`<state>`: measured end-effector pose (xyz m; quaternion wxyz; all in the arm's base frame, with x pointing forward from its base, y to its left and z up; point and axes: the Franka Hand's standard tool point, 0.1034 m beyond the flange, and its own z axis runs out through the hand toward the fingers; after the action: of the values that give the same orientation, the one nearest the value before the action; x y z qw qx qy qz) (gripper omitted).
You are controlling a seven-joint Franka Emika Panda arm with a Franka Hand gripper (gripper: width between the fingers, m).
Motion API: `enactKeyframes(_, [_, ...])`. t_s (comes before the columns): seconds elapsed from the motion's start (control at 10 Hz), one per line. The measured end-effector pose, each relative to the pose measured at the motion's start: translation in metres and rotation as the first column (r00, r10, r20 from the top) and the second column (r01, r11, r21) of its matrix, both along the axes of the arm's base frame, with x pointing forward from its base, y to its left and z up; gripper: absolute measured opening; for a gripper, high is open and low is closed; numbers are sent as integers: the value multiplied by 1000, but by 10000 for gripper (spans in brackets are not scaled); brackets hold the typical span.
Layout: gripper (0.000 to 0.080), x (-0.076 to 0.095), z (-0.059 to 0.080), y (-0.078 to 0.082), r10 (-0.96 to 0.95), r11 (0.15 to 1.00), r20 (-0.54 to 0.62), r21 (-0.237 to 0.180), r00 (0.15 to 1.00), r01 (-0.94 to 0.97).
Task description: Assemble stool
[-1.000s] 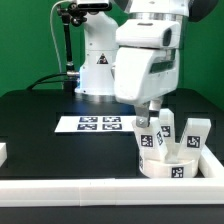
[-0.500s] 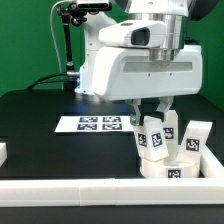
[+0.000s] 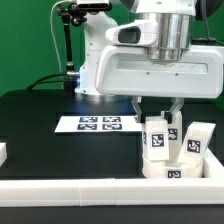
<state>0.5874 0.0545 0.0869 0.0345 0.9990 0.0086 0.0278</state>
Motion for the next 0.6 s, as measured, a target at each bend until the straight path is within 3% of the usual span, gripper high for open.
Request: enactKeyframes(0.6, [338, 0, 0, 3, -363, 931, 13, 45, 932, 363])
